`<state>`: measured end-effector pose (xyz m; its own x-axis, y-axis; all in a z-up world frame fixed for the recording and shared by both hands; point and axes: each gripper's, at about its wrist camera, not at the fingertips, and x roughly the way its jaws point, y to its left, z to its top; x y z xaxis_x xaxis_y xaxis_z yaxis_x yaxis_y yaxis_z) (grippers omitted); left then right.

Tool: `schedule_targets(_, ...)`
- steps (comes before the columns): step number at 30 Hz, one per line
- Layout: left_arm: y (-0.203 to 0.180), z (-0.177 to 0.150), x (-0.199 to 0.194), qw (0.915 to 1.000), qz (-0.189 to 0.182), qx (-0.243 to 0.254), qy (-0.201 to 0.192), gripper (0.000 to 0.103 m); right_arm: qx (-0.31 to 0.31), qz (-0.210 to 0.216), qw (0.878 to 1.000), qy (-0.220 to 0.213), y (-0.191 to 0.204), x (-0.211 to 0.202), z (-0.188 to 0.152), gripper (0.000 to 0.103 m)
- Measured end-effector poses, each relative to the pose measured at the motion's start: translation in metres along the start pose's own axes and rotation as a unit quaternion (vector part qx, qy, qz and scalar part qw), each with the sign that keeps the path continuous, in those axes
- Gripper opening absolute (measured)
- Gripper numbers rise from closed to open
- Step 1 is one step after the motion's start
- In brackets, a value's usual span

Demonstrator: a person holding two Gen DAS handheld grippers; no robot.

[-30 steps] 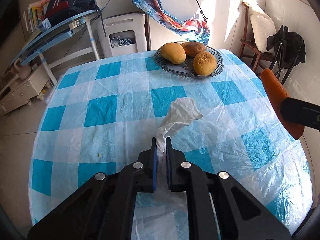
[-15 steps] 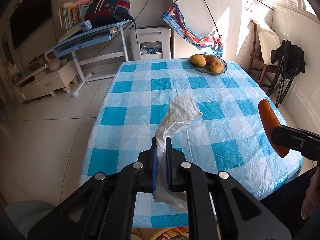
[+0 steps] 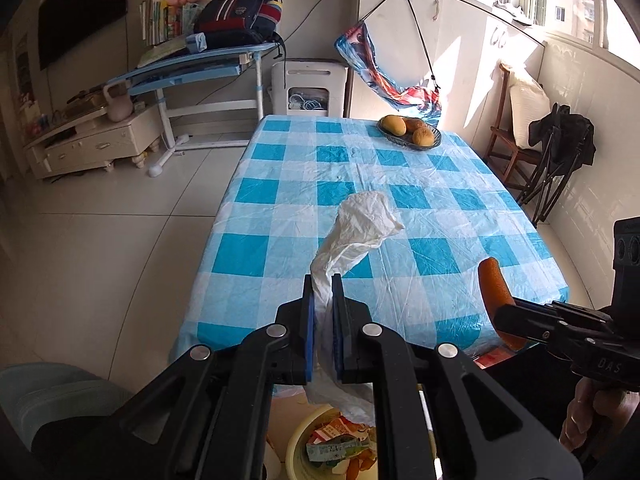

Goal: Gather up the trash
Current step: 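Carry the carrot to the yellow basin and open the right tool while the left tool carries the bag, then drop the white plastic bag into the yellow basin with the left tool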

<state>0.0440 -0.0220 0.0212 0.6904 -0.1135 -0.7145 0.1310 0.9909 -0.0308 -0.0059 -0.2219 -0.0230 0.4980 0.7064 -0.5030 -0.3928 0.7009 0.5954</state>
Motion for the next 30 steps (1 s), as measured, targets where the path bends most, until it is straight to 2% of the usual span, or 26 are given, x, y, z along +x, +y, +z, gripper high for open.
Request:
schedule_targets(12, 0.003, -0.057, -0.022, 0.9997, -0.007, -0.002, 0.025, 0.008, 0.021, -0.015, 0.998, 0.063, 0.025, 0.010, -0.055, 0.020)
schedule_targets(21, 0.002, -0.083, -0.031, 0.9993, -0.012, -0.002, 0.037, 0.008, 0.015, -0.040, 0.993, 0.114, 0.031, 0.026, -0.078, 0.020)
schedule_targets(25, -0.003, -0.094, -0.029, 0.9987, -0.016, 0.003, 0.048, 0.008, 0.012, -0.053, 0.991, 0.119, 0.029, 0.029, -0.079, 0.036)
schedule_targets(30, -0.008, -0.107, -0.025, 0.9978, -0.014, 0.009, 0.063, 0.008, 0.019, -0.060, 0.994, 0.088, 0.025, 0.018, -0.074, 0.041)
